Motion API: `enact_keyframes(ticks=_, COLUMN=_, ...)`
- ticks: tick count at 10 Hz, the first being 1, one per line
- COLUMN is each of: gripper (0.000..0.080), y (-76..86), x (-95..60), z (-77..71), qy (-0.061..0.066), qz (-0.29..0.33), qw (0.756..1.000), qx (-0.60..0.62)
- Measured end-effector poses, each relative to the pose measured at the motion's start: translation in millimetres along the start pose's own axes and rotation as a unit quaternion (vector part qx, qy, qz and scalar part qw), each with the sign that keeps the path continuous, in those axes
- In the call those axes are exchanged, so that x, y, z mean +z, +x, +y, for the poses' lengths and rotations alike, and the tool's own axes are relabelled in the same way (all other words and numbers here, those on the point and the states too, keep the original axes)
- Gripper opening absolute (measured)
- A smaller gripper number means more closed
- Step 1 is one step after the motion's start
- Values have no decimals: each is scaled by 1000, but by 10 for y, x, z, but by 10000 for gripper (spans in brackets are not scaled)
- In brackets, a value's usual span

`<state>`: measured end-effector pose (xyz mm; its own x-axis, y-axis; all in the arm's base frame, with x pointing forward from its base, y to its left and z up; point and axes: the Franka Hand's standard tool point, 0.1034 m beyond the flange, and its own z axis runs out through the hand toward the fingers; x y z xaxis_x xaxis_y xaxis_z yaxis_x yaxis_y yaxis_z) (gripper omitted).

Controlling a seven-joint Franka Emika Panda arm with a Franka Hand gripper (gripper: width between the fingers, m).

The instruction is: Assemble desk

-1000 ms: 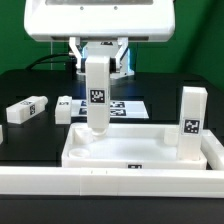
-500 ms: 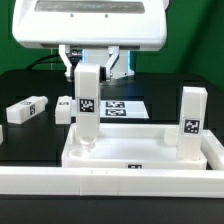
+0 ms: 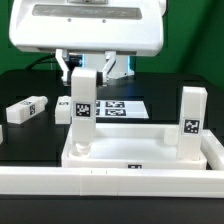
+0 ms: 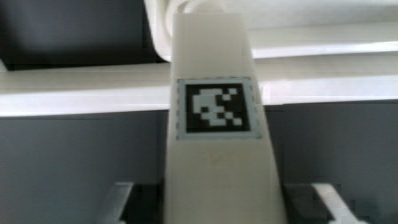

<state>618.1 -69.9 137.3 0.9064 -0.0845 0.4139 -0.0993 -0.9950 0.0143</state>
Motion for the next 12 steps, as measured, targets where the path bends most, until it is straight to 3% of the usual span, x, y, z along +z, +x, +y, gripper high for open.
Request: enact_keyframes(ticks=12, gripper=291, y=-104, x=113, z=14, qy=-7, qz=3, qw=1000, qx=-2)
